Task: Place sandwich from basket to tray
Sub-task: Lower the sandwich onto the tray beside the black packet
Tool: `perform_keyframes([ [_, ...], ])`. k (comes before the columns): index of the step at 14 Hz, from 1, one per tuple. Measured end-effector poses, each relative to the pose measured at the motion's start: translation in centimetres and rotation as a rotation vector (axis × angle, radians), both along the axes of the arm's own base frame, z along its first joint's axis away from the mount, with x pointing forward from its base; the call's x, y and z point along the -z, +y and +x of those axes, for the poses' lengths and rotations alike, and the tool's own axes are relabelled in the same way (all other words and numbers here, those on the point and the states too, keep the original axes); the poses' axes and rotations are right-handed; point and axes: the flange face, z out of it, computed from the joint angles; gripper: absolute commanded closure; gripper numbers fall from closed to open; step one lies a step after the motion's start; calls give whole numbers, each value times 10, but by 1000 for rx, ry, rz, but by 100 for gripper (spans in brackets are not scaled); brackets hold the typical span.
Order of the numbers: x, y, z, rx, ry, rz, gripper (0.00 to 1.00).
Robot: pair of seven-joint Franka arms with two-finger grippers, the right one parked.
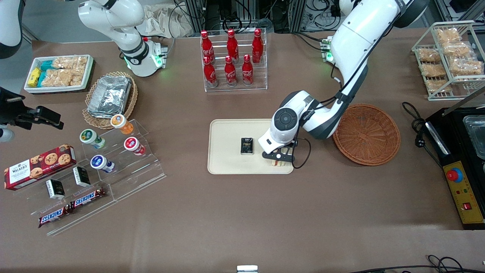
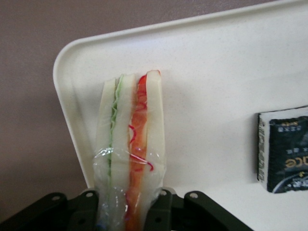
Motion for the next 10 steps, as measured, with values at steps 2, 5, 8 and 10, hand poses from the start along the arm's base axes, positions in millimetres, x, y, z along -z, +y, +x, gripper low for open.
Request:
perform_keyframes([
  [2,5,-1,-1,-9,-4,11,12],
  [5,6,-1,-1,-10,-8,16,0],
  [8,8,0,-2,-13,-6,18,0],
  [10,7,0,-1,-20,-9,18,0],
])
